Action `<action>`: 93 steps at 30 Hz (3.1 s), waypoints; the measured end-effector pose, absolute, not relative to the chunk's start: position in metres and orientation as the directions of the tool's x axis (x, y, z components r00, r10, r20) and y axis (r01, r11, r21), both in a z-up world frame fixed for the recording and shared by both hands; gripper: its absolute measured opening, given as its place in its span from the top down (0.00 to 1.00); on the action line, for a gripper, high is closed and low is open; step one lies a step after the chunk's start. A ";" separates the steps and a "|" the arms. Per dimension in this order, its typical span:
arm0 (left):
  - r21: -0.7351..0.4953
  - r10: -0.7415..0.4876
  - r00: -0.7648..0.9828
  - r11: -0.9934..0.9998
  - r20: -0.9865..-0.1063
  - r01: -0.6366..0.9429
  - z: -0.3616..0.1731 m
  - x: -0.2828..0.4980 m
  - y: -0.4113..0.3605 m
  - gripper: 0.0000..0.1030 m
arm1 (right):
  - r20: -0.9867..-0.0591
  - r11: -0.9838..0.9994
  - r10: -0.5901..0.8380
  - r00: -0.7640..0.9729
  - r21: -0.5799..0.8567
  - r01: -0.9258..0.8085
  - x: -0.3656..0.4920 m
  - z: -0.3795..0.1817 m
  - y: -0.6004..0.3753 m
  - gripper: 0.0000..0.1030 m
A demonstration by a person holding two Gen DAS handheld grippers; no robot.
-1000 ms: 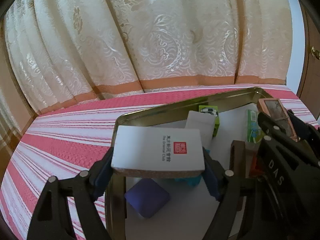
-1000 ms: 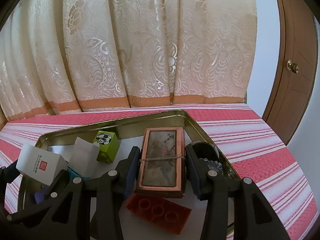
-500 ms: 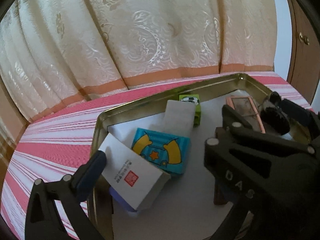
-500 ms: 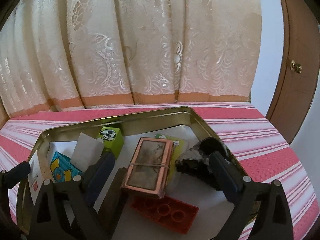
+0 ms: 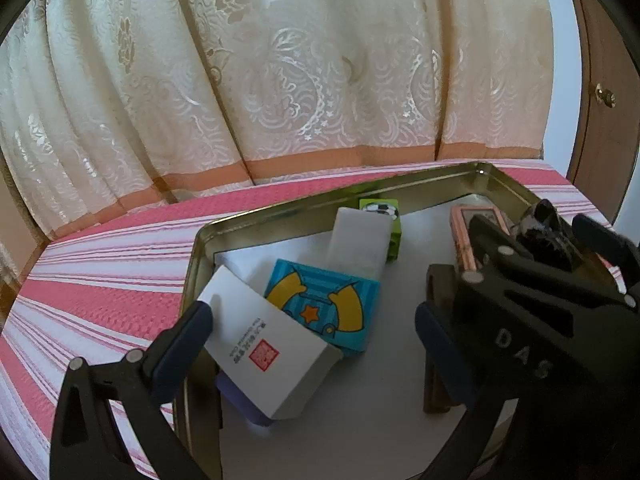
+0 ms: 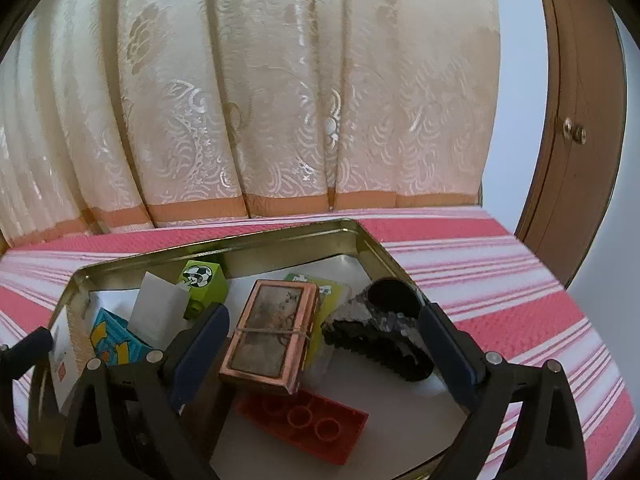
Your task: Organize rigid objects
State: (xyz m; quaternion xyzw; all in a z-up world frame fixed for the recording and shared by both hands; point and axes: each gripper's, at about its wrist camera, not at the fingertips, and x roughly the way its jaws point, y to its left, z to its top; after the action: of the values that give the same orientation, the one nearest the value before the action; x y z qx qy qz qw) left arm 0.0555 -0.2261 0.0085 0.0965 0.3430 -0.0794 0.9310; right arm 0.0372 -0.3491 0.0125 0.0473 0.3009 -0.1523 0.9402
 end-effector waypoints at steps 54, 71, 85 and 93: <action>0.039 -0.088 0.917 0.993 -0.389 0.112 0.032 -0.009 -0.166 0.00 | -0.239 0.925 -0.340 0.910 0.088 0.369 -0.068 0.043 -0.339 0.05; 0.034 -0.113 0.935 0.991 -0.336 0.132 0.034 -0.033 -0.161 0.00 | -0.161 0.909 -0.370 0.915 0.143 0.393 -0.099 0.048 -0.335 0.05; 0.073 -0.107 0.945 0.988 -0.308 0.136 0.036 -0.040 -0.169 0.00 | -0.091 0.914 -0.378 0.921 0.124 0.387 -0.109 0.053 -0.326 0.05; 0.044 -0.135 0.940 0.987 -0.313 0.157 0.035 -0.039 -0.166 0.00 | -0.099 0.914 -0.377 0.921 0.122 0.388 -0.109 0.053 -0.326 0.05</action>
State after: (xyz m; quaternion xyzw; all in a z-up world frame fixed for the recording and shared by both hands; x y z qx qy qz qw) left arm -0.0387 -0.1662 0.0354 0.0342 0.1563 -0.0741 0.9843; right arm -0.1088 -0.3262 0.0531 0.0696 0.0369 -0.1957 0.9775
